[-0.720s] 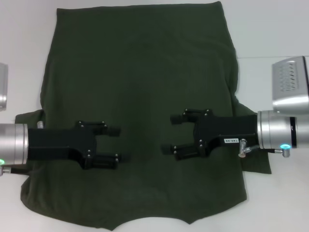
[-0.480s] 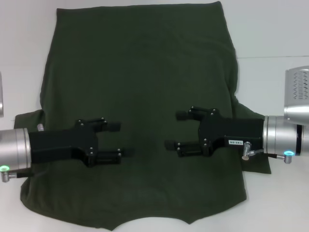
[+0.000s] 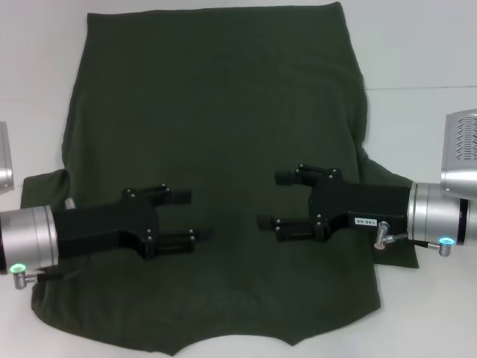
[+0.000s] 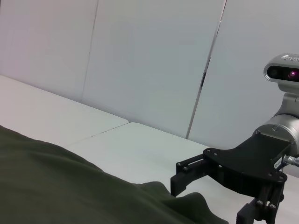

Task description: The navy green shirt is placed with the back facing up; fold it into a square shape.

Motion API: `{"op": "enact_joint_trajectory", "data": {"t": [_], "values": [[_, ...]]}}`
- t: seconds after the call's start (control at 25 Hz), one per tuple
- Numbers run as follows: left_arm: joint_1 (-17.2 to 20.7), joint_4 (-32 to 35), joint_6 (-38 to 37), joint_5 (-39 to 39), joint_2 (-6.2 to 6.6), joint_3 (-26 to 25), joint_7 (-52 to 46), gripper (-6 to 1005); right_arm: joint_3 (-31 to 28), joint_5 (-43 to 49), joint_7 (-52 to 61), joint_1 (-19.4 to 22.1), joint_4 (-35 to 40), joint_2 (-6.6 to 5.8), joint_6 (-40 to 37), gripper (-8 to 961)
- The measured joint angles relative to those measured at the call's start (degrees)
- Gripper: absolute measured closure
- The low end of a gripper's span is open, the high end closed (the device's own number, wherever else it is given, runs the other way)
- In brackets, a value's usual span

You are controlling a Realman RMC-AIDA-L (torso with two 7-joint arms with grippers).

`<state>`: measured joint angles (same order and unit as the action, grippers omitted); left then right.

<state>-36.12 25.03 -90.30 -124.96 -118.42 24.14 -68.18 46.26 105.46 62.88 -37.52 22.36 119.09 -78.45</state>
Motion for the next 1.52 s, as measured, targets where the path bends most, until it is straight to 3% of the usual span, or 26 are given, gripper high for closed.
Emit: {"op": "enact_joint_trajectory", "data": {"t": [0.24,0.4,0.6,0.72,0.96,1.12,1.52], "values": [[0.2,3.6,0.4,-0.2,1.0,-1.6,-2.8,169,-0.2,0.0,0.3,0.2,0.1,-0.06,-0.3,13],[0.7,10.9,0.6,-2.2,3.06,-1.6,-10.6,168,-0.2,0.0,0.6,0.6,0.4,-0.25,-0.6,13],[-0.3,18.7,-0.2,-10.9,6.22,-1.4,-19.9,168,-0.1,0.0,0.9,0.5,0.5,-0.7,-1.0,13],[-1.6,21.3,-1.1,-17.0,7.42,-1.4,-23.9,170,-0.1,0.0,1.7,0.2,0.6,-1.0,-1.4,13],[-3.3,24.7,-0.8,-26.1,8.06,-0.8,-28.5,171,-0.3,-0.1,2.3,0.6,1.0,-1.06,-1.5,12],[-3.9,25.8,1.7,-29.6,7.88,2.2,-30.5,171,-0.3,-0.3,2.3,0.4,1.1,-1.06,-1.0,12],[-5.9,25.5,3.2,-32.7,7.86,7.9,-31.8,171,-0.4,-0.3,4.3,-0.4,1.3,-1.1,-0.8,12]]}}
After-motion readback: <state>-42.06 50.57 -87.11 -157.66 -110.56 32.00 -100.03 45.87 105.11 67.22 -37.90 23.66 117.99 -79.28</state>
